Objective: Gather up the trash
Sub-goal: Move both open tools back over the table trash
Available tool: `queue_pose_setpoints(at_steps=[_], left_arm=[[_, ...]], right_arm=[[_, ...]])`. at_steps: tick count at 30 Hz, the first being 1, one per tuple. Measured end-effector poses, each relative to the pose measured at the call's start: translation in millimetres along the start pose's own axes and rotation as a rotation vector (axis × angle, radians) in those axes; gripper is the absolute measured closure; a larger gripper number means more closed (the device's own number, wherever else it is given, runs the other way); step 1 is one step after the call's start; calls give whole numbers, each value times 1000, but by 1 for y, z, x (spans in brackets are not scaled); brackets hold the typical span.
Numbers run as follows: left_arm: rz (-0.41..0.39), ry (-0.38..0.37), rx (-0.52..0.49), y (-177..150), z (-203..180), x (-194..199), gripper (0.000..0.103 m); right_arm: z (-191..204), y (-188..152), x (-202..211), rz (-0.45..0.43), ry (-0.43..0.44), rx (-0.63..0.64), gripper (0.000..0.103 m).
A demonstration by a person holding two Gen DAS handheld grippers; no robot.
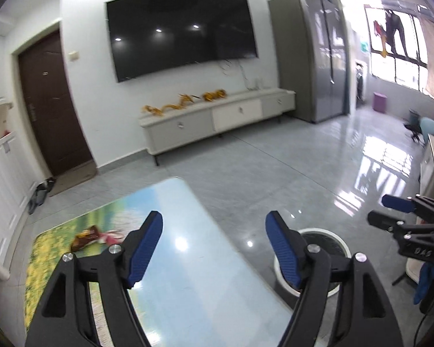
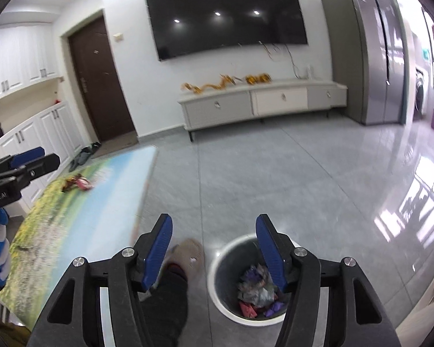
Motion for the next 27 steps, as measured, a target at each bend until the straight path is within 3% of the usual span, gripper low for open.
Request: queue_pose_setpoints(at_steps=[10,16,27], left_arm=[[-84,77,112,-16,65,60,31],[-160,103,156,-27,98,91,31],[-106,142,215,-55,158,81,30]], right_arm=[[66,19,39,-52,47,102,42],[96,22,53,-70,84,130,34],[159,48,45,-77,192,178,15]])
Point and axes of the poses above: each gripper's, at about its wrist camera, not at the fingertips, and x roughly against the way its jaws point, z to its left, y to its top, the point moved 8 cm from there along -x, roughly the way its jaws point, and after that the axes turned 2 degrees about -x, right-handed, at the moved point
